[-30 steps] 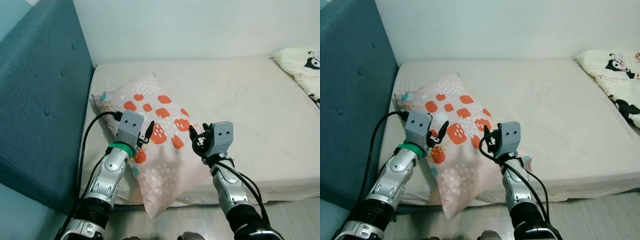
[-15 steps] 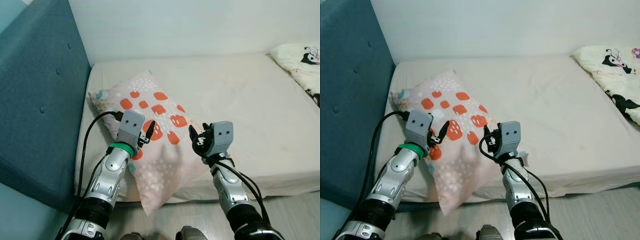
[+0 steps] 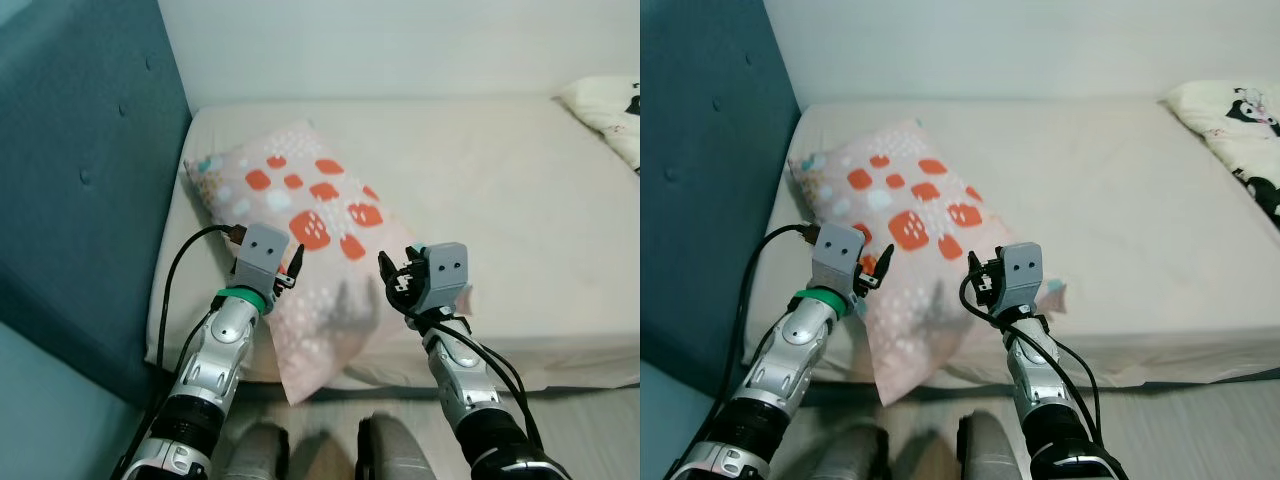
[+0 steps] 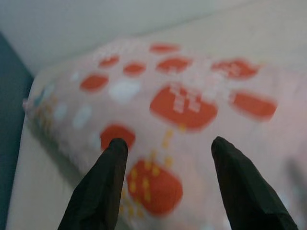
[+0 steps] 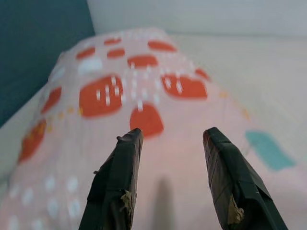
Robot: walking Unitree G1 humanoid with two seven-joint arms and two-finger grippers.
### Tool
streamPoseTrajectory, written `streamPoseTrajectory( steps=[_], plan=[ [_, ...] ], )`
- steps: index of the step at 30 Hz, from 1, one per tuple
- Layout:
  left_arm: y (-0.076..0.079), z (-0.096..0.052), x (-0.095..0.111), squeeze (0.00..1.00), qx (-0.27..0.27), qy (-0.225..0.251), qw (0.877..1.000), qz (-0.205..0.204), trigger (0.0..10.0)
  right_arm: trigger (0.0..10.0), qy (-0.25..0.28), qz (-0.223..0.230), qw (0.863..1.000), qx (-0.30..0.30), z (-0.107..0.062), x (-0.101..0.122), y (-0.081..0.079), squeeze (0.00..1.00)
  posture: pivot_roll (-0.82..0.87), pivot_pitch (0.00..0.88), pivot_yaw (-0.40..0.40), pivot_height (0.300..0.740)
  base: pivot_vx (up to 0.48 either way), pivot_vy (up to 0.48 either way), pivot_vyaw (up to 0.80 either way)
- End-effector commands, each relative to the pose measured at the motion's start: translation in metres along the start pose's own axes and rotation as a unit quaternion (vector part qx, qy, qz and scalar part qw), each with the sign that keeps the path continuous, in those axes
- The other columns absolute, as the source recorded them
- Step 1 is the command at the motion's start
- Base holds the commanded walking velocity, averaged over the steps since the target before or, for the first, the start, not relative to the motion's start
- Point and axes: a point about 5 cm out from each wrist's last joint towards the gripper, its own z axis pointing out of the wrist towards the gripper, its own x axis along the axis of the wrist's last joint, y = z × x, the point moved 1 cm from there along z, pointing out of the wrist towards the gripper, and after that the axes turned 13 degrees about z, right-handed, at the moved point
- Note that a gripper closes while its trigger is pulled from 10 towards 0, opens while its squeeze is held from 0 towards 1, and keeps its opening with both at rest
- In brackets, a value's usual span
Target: Clean up the room
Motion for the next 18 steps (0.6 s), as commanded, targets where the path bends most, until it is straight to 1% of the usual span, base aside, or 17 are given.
streamPoseTrajectory(
  steps=[1, 3, 4, 6, 7, 8, 9, 10, 11, 12, 13, 14, 15, 16, 17, 18],
  plan=[
    [-0.002, -0.002, -0.010, 0.00, 0.004, -0.027, 1.000, 0.001, 10.0, 10.0, -0.010, 0.007, 1.000, 0.000, -0.002, -0.005, -0.001, 0.00, 0.00, 0.000, 0.037, 0.589, 0.000, 0.000, 0.00],
    [-0.004, -0.003, -0.012, 0.00, 0.011, -0.035, 0.999, -0.005, 10.0, 10.0, -0.010, 0.007, 1.000, 0.000, -0.003, -0.005, -0.001, 0.00, 0.00, 0.000, 0.038, 0.579, 0.000, 0.000, 0.00],
    [-0.005, -0.003, -0.013, 0.00, 0.013, -0.043, 0.999, -0.018, 10.0, 10.0, -0.011, -0.011, 1.000, 0.004, -0.002, -0.004, -0.001, 0.00, 0.00, 0.000, 0.037, 0.579, 0.000, 0.000, 0.00],
    [-0.007, -0.004, -0.013, 0.00, 0.015, -0.051, 0.998, -0.034, 10.0, 10.0, -0.012, -0.034, 0.999, 0.008, -0.002, -0.002, -0.001, 0.00, 0.00, 0.000, 0.037, 0.579, 0.000, 0.000, 0.00],
    [-0.007, -0.005, -0.013, 0.00, 0.010, -0.056, 0.997, -0.060, 10.0, 10.0, -0.015, -0.068, 0.997, 0.018, -0.001, 0.000, -0.001, 0.00, 0.00, 0.000, 0.037, 0.579, 0.000, 0.000, 0.00],
    [-0.008, -0.005, -0.013, 0.00, 0.007, -0.059, 0.995, -0.077, 10.0, 10.0, -0.016, -0.091, 0.995, 0.025, 0.000, 0.001, -0.002, 0.00, 0.00, 0.000, 0.037, 0.579, 0.000, 0.000, 0.00],
    [-0.007, -0.006, -0.011, 0.09, -0.009, -0.060, 0.991, -0.116, 10.0, 10.0, -0.008, -0.140, 0.989, 0.037, 0.001, 0.008, -0.002, 0.00, 0.00, 0.000, 0.036, 0.579, 0.000, 0.000, 0.00],
    [-0.007, -0.007, -0.010, 0.31, -0.021, -0.061, 0.987, -0.147, 10.0, 10.0, 0.004, -0.175, 0.984, 0.044, 0.003, 0.015, -0.001, 0.00, 0.00, 0.000, 0.035, 0.579, 0.000, 0.000, 0.00],
    [-0.007, -0.007, -0.010, 0.31, -0.021, -0.061, 0.987, -0.147, 10.0, 10.0, 0.004, -0.175, 0.984, 0.044, 0.003, 0.015, -0.001, 0.00, 0.00, 0.000, 0.035, 0.579, 0.000, 0.000, 0.00],
    [-0.007, -0.007, -0.009, 0.31, -0.029, -0.061, 0.984, -0.164, 10.0, 10.0, 0.012, -0.193, 0.980, 0.047, 0.004, 0.020, -0.001, 0.00, 0.00, 0.000, 0.035, 0.579, 0.000, 0.000, 0.00],
    [-0.006, -0.007, -0.008, 1.00, -0.038, -0.065, 0.979, -0.192, 10.0, 10.0, 0.026, -0.206, 0.977, 0.046, 0.005, 0.027, 0.001, 0.00, 0.01, 0.000, 0.035, 0.579, 0.000, 0.000, 0.00],
    [-0.006, -0.006, -0.008, 1.00, -0.044, -0.068, 0.974, -0.210, 10.0, 10.0, 0.039, -0.212, 0.975, 0.043, 0.006, 0.033, 0.002, 0.00, 0.01, 0.000, 0.035, 0.579, 0.000, 0.000, 0.00],
    [-0.006, -0.006, -0.008, 1.00, -0.044, -0.068, 0.974, -0.210, 10.0, 10.0, 0.039, -0.212, 0.975, 0.043, 0.006, 0.033, 0.002, 0.00, 0.01, 0.000, 0.035, 0.579, 0.000, 0.000, 0.00],
    [-0.008, -0.005, -0.006, 1.00, -0.048, -0.071, 0.965, -0.249, 10.0, 10.0, 0.069, -0.227, 0.971, 0.043, 0.008, 0.047, 0.002, 0.00, 0.00, 0.009, 0.038, 0.579, 0.000, 0.000, 0.00],
    [-0.010, -0.005, -0.005, 1.00, -0.047, -0.072, 0.957, -0.276, 10.0, 10.0, 0.087, -0.244, 0.965, 0.049, 0.008, 0.055, 0.000, 0.00, 0.00, 0.020, 0.040, 0.579, 0.000, 0.000, 0.00],
    [-0.010, -0.005, -0.005, 1.00, -0.047, -0.072, 0.957, -0.276, 10.0, 10.0, 0.087, -0.244, 0.965, 0.049, 0.008, 0.055, 0.000, 0.00, 0.00, 0.020, 0.040, 0.579, 0.000, 0.000, 0.00]
  ],
)
